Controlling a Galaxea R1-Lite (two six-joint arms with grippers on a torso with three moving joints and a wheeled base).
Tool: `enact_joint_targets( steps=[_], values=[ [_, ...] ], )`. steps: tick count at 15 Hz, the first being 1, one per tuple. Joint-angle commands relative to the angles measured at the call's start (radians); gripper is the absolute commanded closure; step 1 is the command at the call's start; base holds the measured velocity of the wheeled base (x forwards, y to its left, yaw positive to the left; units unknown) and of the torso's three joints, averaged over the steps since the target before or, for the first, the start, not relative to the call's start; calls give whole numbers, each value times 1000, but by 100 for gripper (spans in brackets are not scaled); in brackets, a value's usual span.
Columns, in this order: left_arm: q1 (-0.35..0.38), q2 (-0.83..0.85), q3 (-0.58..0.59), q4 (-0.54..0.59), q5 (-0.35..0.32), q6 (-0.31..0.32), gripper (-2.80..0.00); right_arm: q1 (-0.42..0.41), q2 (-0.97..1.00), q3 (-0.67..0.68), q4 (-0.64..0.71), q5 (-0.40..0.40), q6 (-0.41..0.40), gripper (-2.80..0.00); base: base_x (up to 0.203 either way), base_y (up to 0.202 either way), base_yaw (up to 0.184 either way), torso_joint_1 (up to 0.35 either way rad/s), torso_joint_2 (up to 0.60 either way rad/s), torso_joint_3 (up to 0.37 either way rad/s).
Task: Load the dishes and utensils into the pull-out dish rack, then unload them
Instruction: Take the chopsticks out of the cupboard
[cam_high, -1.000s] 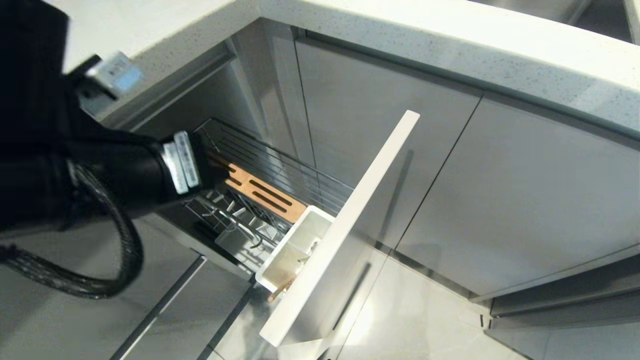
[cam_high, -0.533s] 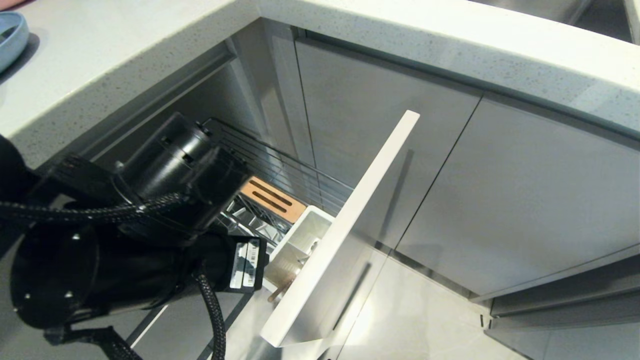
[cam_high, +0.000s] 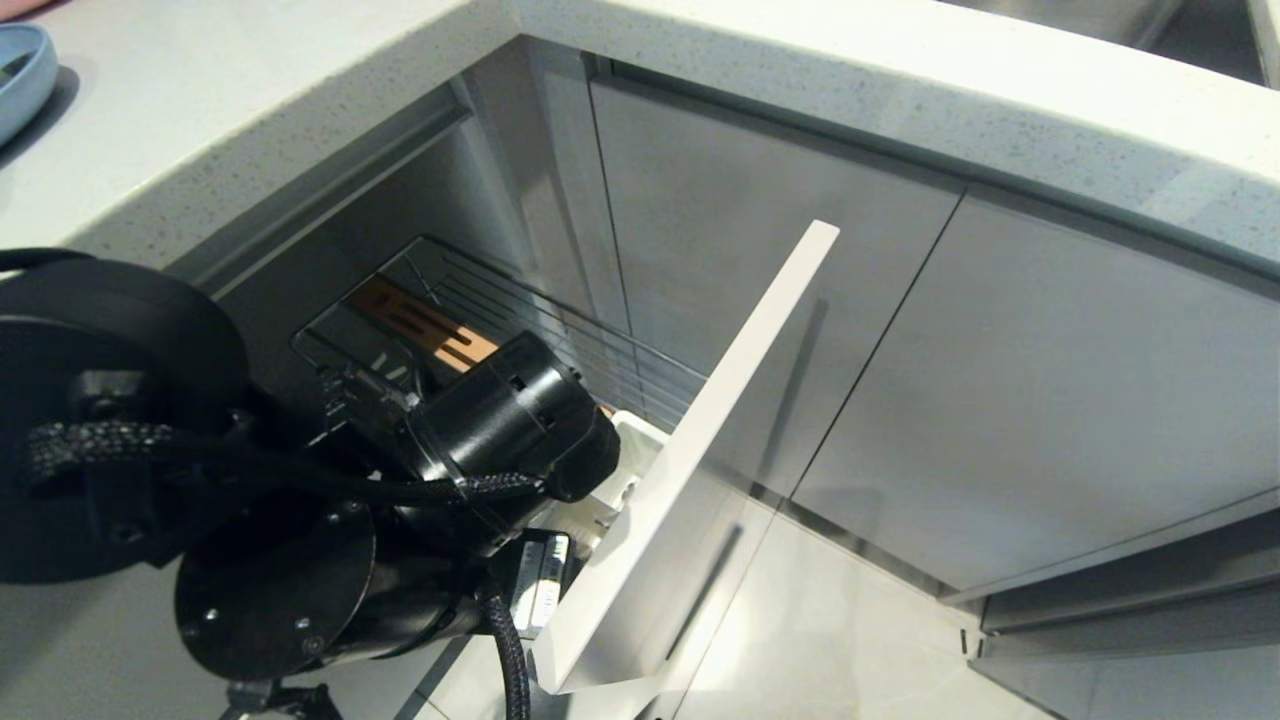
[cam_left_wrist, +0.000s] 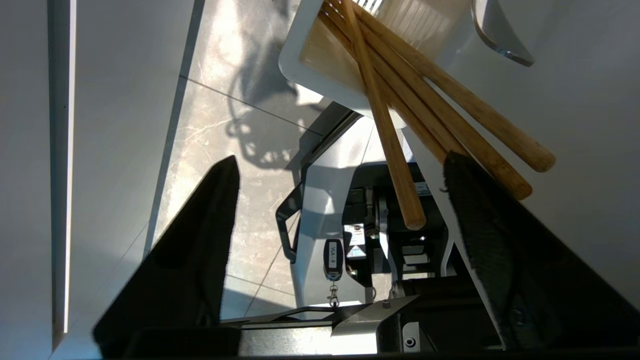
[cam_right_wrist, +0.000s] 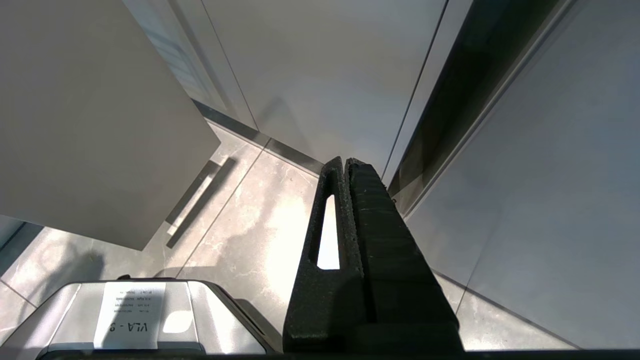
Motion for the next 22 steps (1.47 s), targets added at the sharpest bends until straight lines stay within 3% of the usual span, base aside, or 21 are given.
enact_joint_targets(
  steps=[1,14,18,22],
  values=[
    [0,14,1,6,5,-4,-280,0,-4,2,0,-1,1,0,0,0,0,0,0,0],
    [0,19,-1,80,11,-6,-280,0,-4,2,0,0,1,0,0,0,0,0,0,0],
    [1,17,-25,176,15,-48,-280,0,-4,2,0,0,0,0,0,0,0,0,0,0],
    [5,15,-36,154,14,-58,-280,0,-4,2,0,0,-1,0,0,0,0,0,0,0]
  ],
)
